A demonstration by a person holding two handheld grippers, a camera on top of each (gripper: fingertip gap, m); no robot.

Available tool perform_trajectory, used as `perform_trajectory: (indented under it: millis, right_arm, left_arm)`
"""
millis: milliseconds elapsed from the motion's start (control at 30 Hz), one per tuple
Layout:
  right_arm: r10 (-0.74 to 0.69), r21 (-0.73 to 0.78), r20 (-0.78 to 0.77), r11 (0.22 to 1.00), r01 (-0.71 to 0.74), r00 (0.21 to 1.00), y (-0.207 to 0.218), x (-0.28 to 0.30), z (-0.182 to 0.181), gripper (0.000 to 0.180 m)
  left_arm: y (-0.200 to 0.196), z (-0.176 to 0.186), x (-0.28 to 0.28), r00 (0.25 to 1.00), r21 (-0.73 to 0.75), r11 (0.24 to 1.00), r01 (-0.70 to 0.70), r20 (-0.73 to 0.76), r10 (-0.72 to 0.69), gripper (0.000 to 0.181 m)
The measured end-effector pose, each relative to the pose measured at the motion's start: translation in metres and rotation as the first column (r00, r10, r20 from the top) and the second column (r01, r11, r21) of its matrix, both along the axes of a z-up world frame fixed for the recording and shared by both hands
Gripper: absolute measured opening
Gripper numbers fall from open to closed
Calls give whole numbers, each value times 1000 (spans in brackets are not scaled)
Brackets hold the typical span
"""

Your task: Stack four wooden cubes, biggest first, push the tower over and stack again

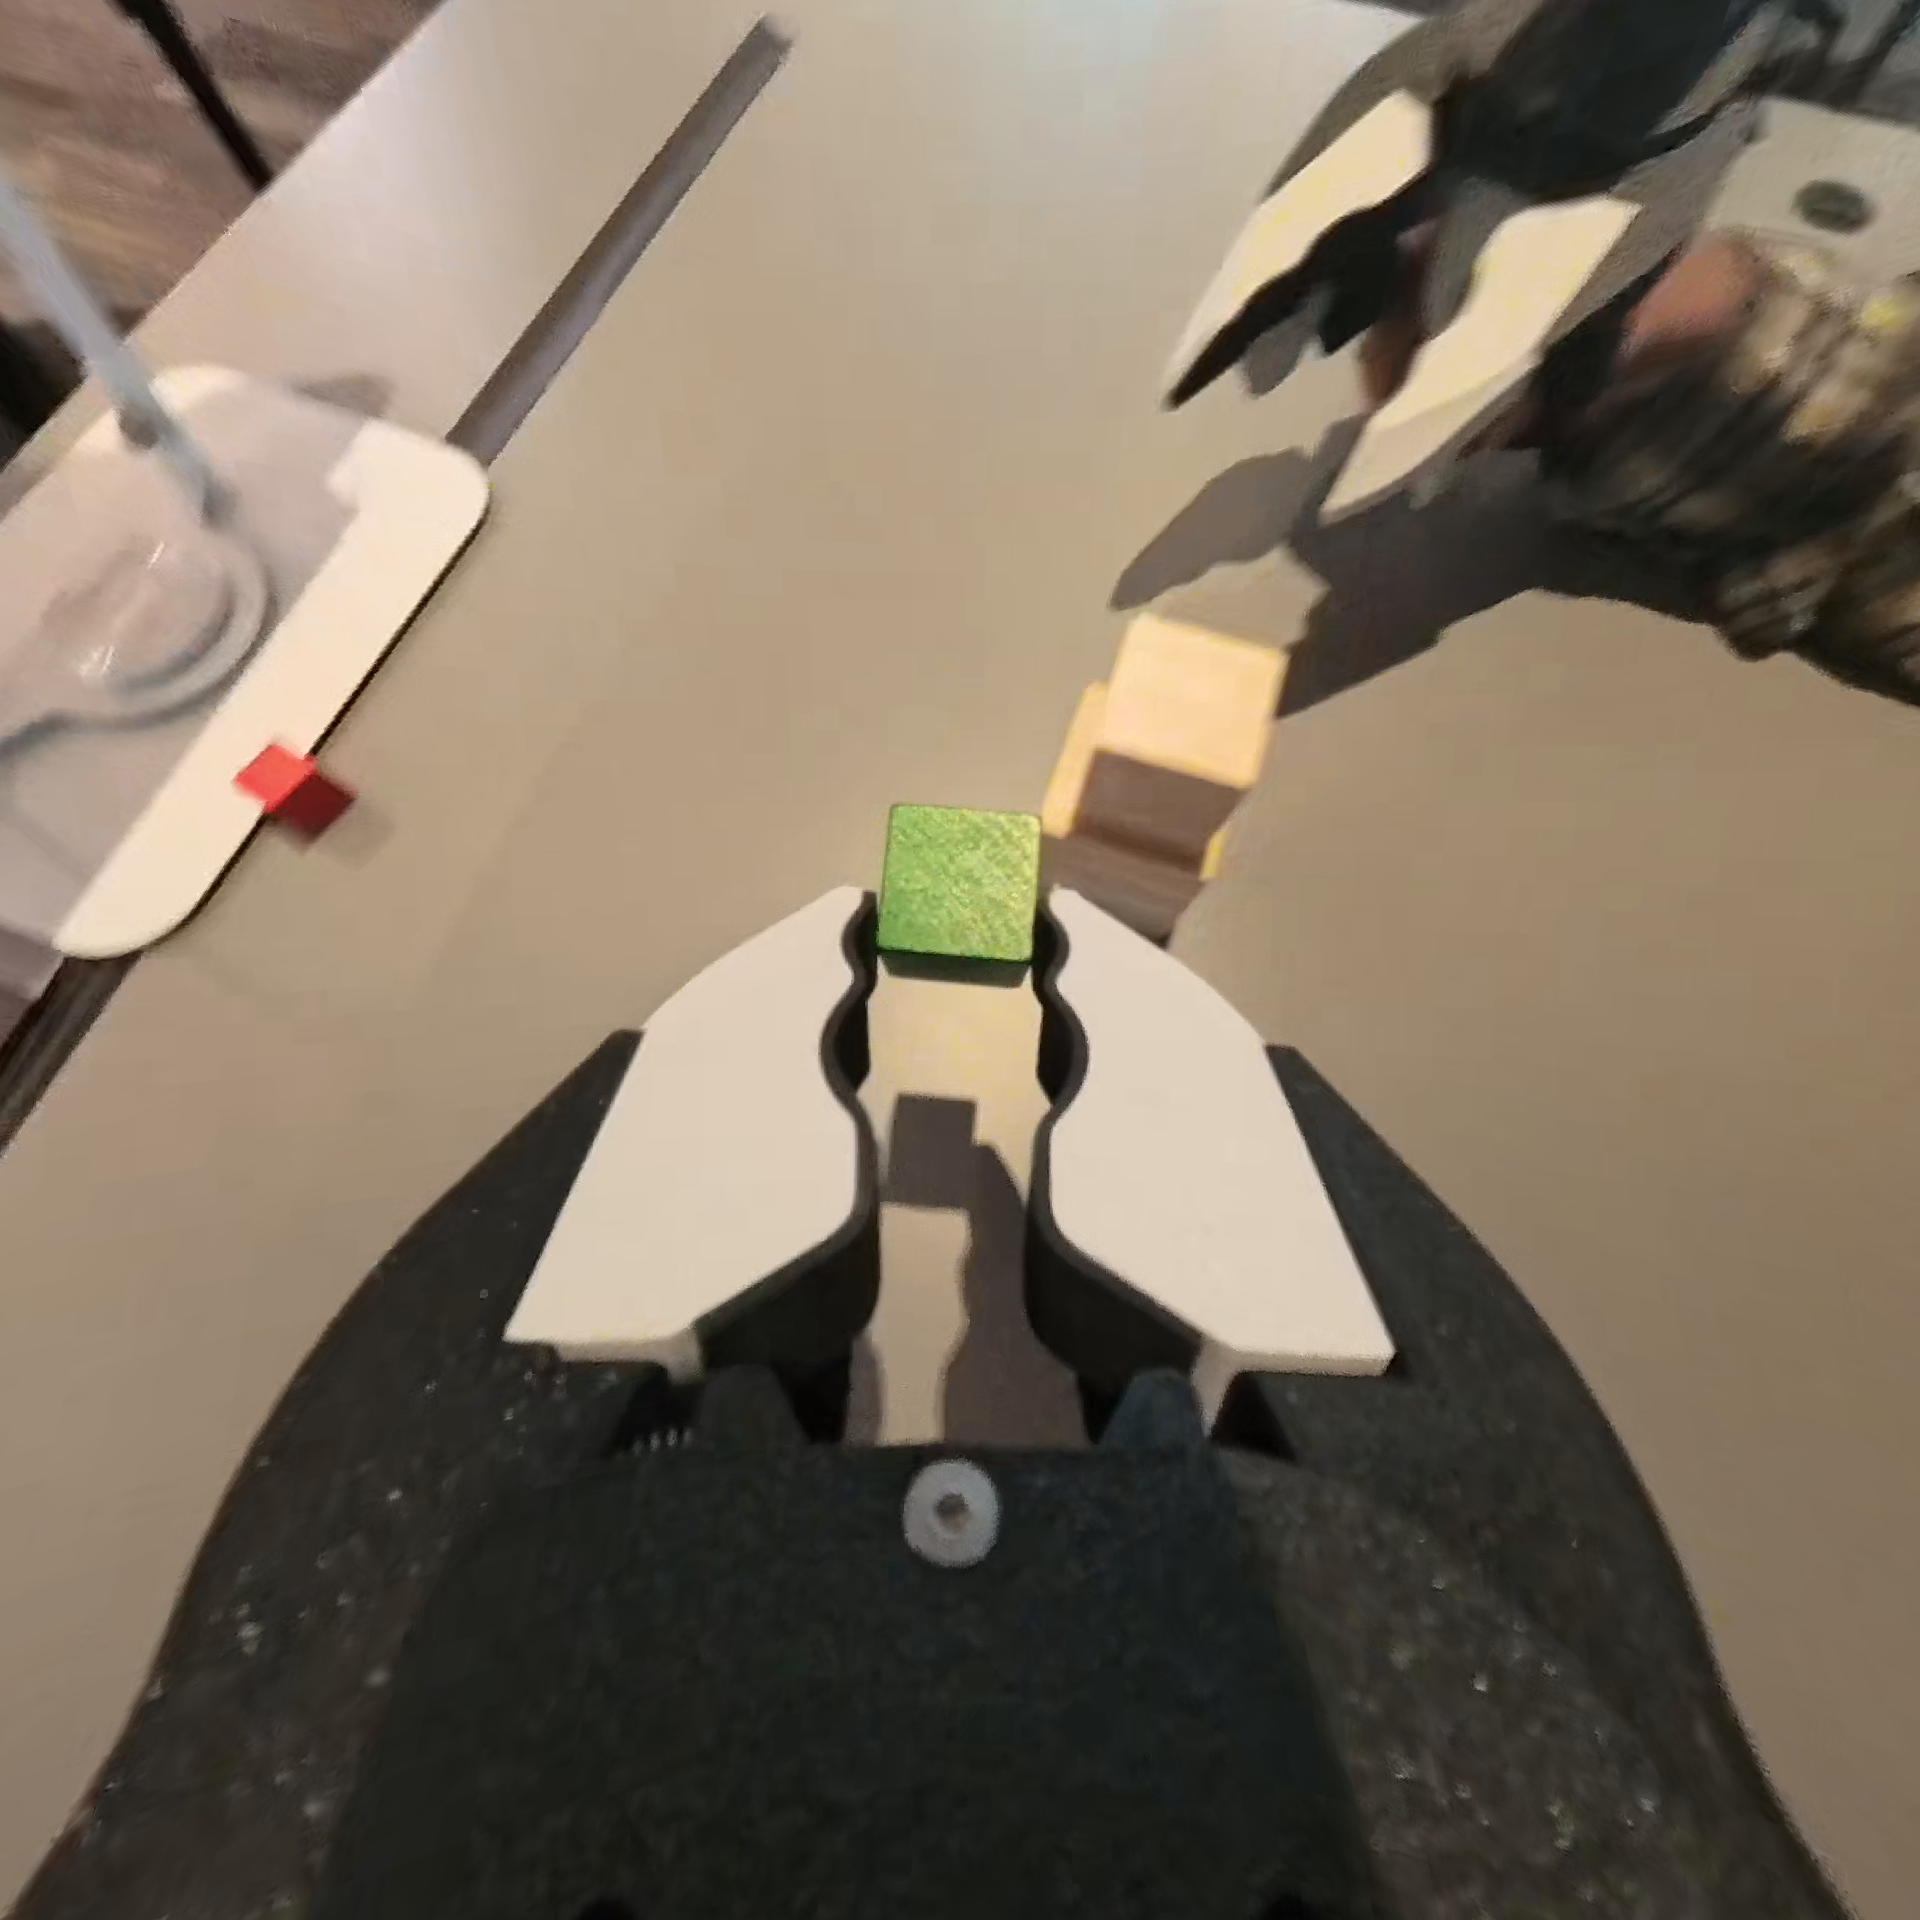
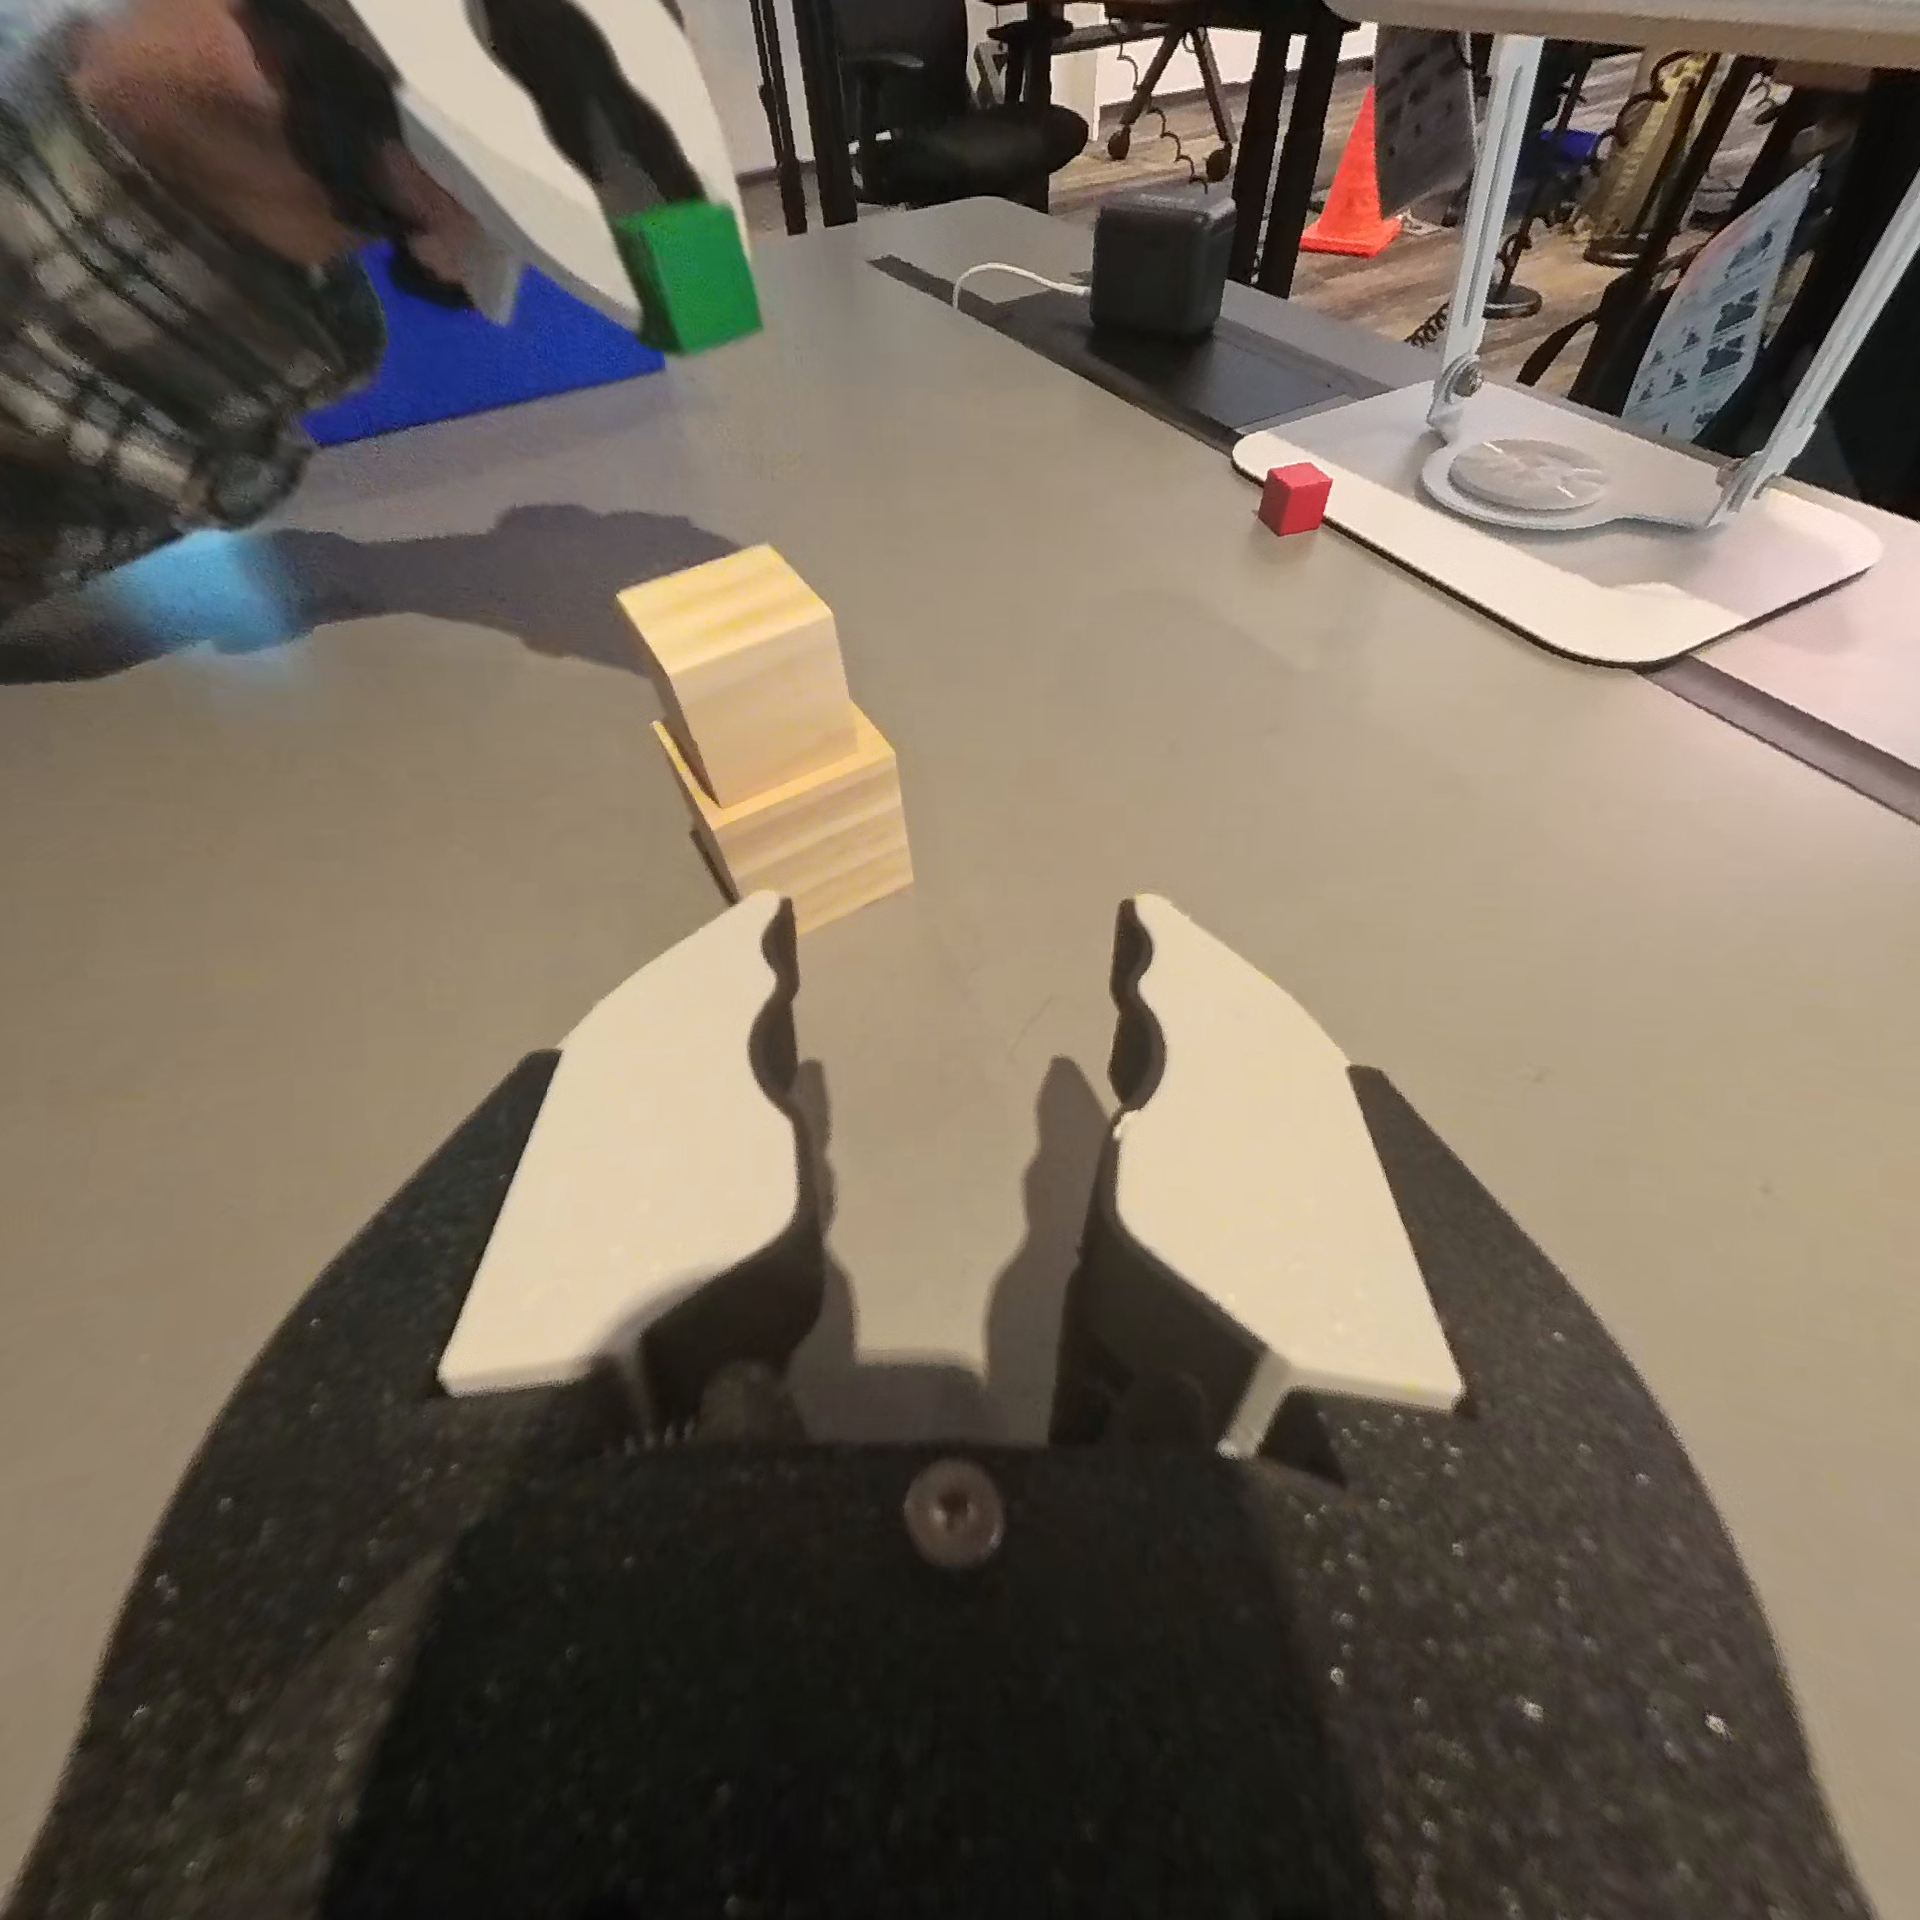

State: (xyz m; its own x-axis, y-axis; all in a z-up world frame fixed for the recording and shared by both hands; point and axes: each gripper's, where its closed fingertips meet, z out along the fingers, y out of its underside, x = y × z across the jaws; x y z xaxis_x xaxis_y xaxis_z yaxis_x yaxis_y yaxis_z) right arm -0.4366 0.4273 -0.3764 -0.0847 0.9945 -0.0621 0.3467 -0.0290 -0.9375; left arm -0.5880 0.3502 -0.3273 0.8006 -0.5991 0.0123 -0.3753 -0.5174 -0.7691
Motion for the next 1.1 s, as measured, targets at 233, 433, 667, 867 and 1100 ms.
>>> perform_trajectory:
  millis: [233, 433, 667, 867, 1100]
  right_arm:
    - [-3, 5, 7, 1000, 3, 1000, 1, 2, -1, 56]
    - [4, 7, 4, 1000, -4, 1000, -1, 2, 2, 56]
    - [7, 3, 3, 1000, -7, 1000, -1, 2, 2, 55]
    - [13, -2, 7, 1000, -13, 1000, -2, 2, 2, 53]
    - [14, -7, 7, 1000, -14, 1000, -2, 3, 1, 53]
  left_arm:
    - [7, 8, 60, 993, -58, 992, 111, -43, -114, 28]
    - [13, -10, 73, 990, -103, 985, 135, -31, -139, 28]
    - [17, -18, 80, 987, -120, 980, 158, -17, -161, 28]
    - [19, -23, 81, 985, -124, 978, 170, -20, -173, 28]
    - [19, -25, 83, 982, -126, 975, 185, -14, -188, 28]
